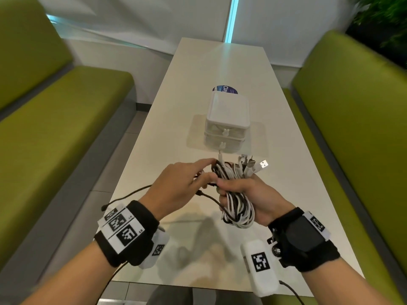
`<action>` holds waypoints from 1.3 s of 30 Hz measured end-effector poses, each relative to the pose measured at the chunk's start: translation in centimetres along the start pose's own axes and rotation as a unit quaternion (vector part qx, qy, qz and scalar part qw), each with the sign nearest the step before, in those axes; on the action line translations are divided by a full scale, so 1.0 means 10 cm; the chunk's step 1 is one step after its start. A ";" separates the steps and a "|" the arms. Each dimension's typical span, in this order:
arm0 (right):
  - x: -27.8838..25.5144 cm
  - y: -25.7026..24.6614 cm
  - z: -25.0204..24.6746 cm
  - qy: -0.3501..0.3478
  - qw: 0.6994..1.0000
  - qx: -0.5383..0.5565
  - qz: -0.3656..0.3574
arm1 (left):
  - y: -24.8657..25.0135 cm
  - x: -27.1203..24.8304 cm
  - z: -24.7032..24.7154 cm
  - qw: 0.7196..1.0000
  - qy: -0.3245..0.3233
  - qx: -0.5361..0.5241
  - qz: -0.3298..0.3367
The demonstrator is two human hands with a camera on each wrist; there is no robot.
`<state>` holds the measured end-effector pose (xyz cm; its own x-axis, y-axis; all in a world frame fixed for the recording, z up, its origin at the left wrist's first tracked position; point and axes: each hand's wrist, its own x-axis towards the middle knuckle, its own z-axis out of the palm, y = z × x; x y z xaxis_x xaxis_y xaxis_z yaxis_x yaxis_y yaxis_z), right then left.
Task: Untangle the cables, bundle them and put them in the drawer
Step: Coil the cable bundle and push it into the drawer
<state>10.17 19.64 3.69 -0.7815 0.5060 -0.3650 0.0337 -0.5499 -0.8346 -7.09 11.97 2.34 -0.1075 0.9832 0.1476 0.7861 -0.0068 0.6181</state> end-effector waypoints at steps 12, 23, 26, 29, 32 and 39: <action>0.11 -0.07 0.21 0.015 0.982 -0.182 -0.037 | 0.03 0.00 0.29 0.974 0.224 0.016 -0.001; 0.02 -0.12 0.12 -0.062 0.983 -0.169 0.046 | 0.05 -0.01 0.29 0.986 0.143 -0.059 0.053; 0.07 -0.16 0.07 -0.038 0.981 -0.189 0.037 | 0.04 0.05 0.27 0.988 0.132 -0.061 0.055; 0.12 -0.17 0.03 -0.015 0.981 -0.195 0.016 | 0.03 0.14 0.21 0.992 0.105 -0.042 0.054; 0.14 -0.14 -0.01 0.002 0.986 -0.166 -0.011 | -0.01 0.17 0.11 0.990 0.093 -0.102 0.014; 0.16 -0.14 -0.17 0.156 0.976 -0.081 -0.128 | -0.27 -0.16 0.00 0.995 0.006 -0.077 -0.065</action>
<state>9.97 22.35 3.52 -0.5498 0.8053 -0.2218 -0.0198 -0.2780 -0.9604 -9.05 10.38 0.40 -0.2099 0.9754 0.0672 0.6626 0.0913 0.7434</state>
